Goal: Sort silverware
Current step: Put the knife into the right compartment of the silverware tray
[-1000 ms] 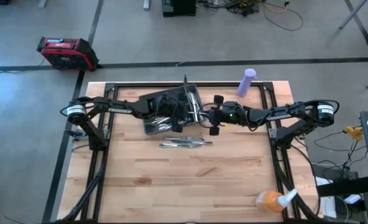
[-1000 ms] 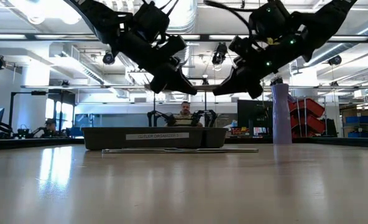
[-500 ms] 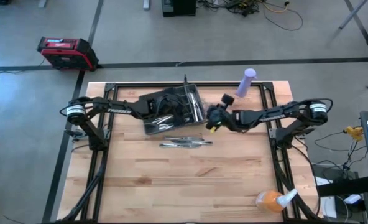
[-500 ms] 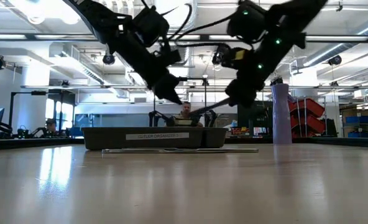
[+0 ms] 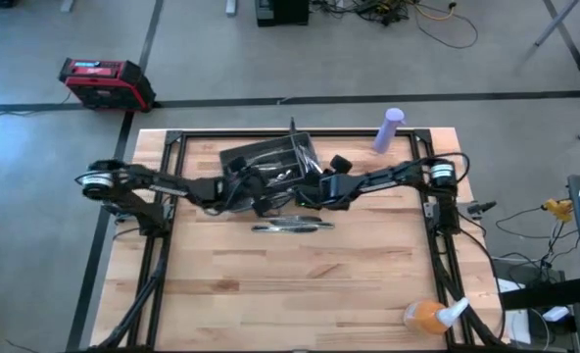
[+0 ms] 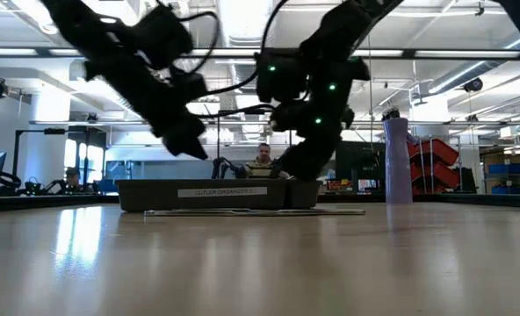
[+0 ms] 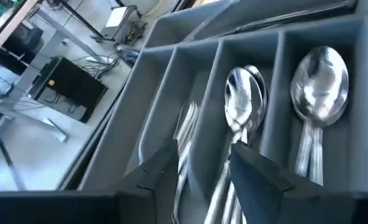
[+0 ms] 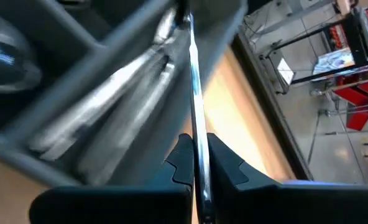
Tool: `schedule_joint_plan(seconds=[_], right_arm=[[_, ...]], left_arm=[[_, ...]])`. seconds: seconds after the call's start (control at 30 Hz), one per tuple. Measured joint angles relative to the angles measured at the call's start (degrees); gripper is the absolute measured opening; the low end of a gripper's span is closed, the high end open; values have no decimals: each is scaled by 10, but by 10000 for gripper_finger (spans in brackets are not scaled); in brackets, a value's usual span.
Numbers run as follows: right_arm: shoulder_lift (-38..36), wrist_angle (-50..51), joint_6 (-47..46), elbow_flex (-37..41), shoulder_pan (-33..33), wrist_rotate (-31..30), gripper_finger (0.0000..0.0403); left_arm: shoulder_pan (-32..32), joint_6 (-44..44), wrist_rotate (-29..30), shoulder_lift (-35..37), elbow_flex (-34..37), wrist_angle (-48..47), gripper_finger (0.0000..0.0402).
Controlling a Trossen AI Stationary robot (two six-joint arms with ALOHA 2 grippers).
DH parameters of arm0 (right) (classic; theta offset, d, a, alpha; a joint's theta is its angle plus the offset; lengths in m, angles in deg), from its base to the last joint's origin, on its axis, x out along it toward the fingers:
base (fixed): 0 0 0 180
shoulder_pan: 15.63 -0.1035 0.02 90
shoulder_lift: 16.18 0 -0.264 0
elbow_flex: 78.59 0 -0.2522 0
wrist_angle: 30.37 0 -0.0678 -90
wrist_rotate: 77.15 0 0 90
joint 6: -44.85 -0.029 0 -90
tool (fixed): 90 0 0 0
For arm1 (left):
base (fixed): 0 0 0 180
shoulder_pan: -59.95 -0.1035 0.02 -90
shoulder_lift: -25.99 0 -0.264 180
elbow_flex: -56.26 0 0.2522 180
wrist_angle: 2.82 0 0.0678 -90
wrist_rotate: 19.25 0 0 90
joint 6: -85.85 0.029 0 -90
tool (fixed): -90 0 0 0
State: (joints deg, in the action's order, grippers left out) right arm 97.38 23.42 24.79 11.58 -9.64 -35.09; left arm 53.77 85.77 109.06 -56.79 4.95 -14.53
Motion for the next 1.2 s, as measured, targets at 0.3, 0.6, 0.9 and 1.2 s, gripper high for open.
schedule_joint_plan(seconds=[0.3,0.6,0.9,1.2], right_arm=[[32,22,6,-71,-2,87,85],[-28,83,52,-68,-48,89,240],[-125,67,41,24,-86,31,295],[-150,-190,241,137,-28,155,180]], left_arm=[[47,-22,-111,108,143,155,117],[99,20,-157,51,148,214,116],[133,7,-158,-43,109,225,116],[135,-10,-149,-60,86,223,116]])
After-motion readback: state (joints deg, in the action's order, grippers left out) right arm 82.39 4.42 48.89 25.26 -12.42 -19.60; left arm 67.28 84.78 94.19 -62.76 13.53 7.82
